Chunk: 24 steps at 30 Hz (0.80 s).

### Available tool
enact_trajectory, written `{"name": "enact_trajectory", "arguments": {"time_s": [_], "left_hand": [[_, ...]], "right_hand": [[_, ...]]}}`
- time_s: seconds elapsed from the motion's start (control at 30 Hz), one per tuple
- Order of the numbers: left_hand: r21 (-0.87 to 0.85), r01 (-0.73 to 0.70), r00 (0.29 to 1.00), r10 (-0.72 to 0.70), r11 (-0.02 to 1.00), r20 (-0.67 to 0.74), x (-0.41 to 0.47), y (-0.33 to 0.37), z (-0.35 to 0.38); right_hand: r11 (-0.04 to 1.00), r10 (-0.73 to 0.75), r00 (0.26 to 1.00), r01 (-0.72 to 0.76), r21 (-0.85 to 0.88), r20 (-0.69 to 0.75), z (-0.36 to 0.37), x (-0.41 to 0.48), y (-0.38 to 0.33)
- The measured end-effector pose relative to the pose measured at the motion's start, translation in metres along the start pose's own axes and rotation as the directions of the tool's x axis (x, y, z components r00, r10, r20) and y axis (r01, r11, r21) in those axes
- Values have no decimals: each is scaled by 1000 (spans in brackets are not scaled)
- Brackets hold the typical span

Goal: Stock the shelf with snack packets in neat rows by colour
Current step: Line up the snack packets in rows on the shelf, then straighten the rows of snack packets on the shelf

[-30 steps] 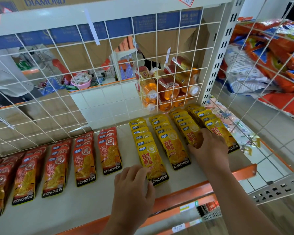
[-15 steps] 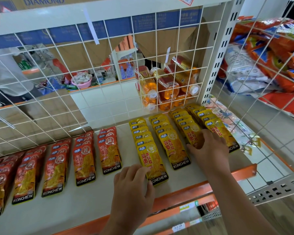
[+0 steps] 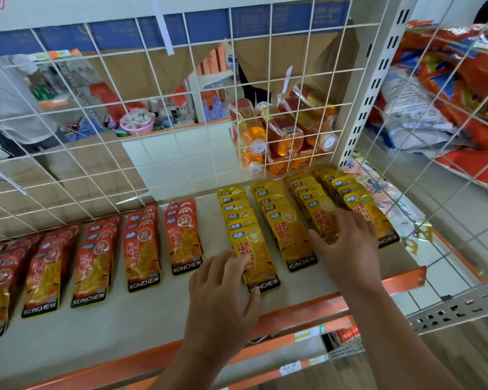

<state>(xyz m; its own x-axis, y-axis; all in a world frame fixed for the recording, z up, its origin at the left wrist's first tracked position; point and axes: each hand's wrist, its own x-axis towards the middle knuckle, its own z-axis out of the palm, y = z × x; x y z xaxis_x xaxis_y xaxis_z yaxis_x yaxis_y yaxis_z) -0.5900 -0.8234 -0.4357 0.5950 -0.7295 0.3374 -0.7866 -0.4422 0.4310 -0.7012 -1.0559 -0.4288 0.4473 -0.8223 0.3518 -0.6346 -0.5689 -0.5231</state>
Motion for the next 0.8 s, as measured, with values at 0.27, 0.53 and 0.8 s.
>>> {"name": "enact_trajectory", "arguments": {"time_s": [0.27, 0.53, 0.8], "left_hand": [[-25, 32, 999, -31, 999, 29, 2, 1, -3], [-39, 20, 994, -24, 999, -108, -23, -39, -40], [-2, 118, 947, -113, 993, -302, -90, -113, -165]], "right_hand": [[987, -156, 987, 154, 44, 39, 5, -35, -51], [955, -297, 935, 287, 77, 192, 26, -95, -118], [894, -443, 869, 410, 180, 221, 28, -165, -227]]}}
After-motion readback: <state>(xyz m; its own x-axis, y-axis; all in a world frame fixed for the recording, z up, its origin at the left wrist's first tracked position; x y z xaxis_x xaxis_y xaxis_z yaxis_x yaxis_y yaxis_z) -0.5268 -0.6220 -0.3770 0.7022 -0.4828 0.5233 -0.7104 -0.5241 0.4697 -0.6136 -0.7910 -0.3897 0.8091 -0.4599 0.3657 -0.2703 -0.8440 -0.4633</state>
